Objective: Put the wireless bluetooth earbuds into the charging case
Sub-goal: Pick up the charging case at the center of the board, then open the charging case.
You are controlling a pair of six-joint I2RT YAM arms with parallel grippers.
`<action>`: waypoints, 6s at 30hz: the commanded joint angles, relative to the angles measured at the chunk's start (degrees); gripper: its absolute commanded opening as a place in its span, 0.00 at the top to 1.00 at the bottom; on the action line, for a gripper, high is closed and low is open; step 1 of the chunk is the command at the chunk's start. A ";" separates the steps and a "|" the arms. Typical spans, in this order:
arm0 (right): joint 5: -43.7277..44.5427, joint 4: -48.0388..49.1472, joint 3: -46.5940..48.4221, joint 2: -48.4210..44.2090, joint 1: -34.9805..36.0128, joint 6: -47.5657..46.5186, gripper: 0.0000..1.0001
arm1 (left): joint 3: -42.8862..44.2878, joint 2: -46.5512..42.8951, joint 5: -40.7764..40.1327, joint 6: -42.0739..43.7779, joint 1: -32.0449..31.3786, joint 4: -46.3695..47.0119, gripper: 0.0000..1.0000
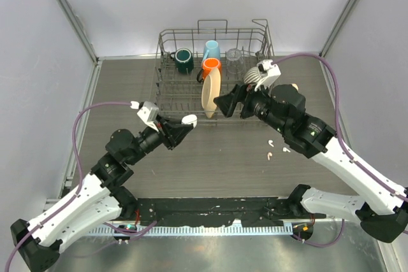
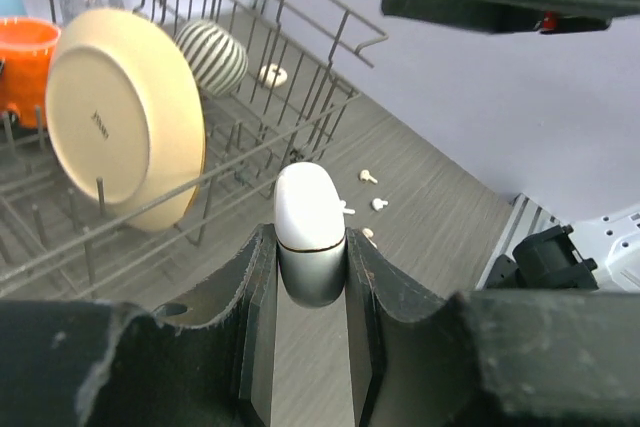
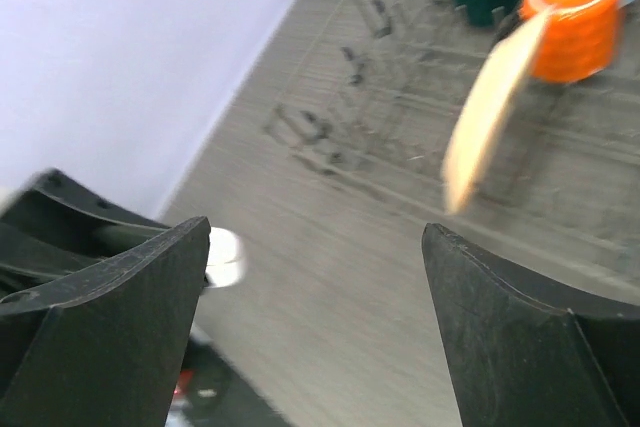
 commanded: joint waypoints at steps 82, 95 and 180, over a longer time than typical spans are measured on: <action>-18.19 42.16 -23.18 3.77 1.09 63.63 0.99 | -10.18 10.45 6.00 11.33 -0.17 40.96 0.66; -18.18 43.48 -23.80 3.51 1.01 64.16 0.99 | -9.56 10.71 5.74 11.32 -0.17 40.60 0.77; -24.78 6.21 -2.09 6.32 1.97 5.01 0.38 | -21.16 15.20 20.76 3.86 -0.08 73.21 1.00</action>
